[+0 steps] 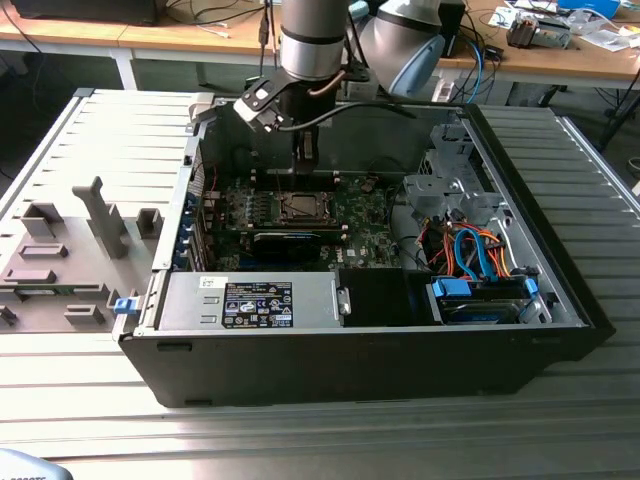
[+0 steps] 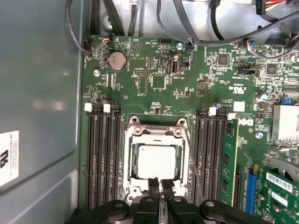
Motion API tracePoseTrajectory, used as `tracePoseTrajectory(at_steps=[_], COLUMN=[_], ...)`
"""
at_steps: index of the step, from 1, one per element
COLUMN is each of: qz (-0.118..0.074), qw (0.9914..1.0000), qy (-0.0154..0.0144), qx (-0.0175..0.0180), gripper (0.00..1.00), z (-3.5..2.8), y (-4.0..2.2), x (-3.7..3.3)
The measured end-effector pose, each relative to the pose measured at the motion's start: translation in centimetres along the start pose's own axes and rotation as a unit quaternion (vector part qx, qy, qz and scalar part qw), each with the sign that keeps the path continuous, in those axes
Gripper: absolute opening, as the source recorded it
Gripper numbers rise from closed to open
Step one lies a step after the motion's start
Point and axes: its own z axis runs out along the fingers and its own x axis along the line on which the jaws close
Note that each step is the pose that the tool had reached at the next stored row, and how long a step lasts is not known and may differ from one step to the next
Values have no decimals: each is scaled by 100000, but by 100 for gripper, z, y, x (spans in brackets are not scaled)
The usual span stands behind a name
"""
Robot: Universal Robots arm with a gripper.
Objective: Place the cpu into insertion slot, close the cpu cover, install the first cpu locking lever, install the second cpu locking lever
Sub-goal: 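Close the cpu cover, then install the first cpu locking lever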
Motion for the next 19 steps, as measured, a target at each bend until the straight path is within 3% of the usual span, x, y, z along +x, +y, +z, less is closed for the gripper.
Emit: tracePoseTrajectory(at_steps=[6, 15, 19], qz=[-1, -9, -1209], qw=[100000, 100000, 99993], qy=[7, 12, -22], qx=[-5, -1, -17], gripper=[16, 16, 16], z=[-79, -80, -80], y=[-2, -2, -2], x=[-1, -1, -2])
